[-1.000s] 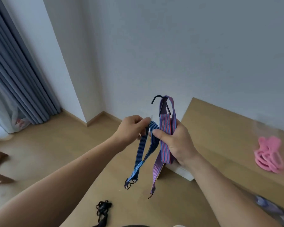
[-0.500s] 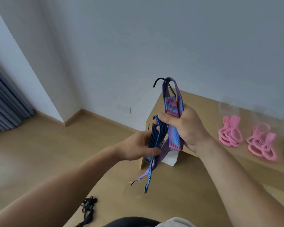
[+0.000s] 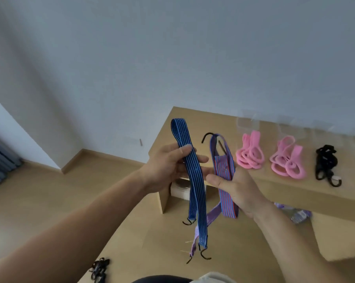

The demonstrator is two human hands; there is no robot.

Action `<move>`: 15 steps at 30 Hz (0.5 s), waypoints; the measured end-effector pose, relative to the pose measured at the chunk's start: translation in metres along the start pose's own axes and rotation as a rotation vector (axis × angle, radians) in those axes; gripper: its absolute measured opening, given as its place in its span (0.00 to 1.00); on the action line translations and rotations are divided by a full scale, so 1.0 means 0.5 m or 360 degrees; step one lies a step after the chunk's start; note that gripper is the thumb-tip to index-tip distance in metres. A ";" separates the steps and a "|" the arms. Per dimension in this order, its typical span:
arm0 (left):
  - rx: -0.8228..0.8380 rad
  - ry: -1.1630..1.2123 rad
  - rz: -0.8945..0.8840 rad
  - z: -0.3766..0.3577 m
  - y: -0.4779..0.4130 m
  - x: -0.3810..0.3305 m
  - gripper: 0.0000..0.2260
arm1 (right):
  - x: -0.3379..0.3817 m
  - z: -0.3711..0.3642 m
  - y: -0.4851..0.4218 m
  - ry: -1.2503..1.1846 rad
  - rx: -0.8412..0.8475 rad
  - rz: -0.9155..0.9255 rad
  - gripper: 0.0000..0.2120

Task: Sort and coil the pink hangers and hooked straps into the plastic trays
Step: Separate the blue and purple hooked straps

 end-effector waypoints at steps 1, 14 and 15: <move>-0.0015 0.0071 0.0006 -0.015 -0.012 -0.008 0.10 | -0.017 0.005 0.011 0.0020 0.0025 -0.0028 0.14; -0.0525 -0.1045 0.0517 -0.064 -0.116 0.034 0.21 | 0.004 0.098 0.072 -0.0063 -0.0176 0.0097 0.07; -0.0551 -0.1219 0.0420 -0.070 -0.119 0.047 0.19 | 0.012 0.105 0.068 0.0000 -0.0182 0.0111 0.07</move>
Point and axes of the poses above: each hand's wrist, its own y-axis away from the middle knuckle, its own z-axis out of the back of the hand, x = y × z, the point moved 2 cm from there along -y, towards the middle knuckle, and after that the axes turned 12 degrees about -y, right-handed, at the moved point
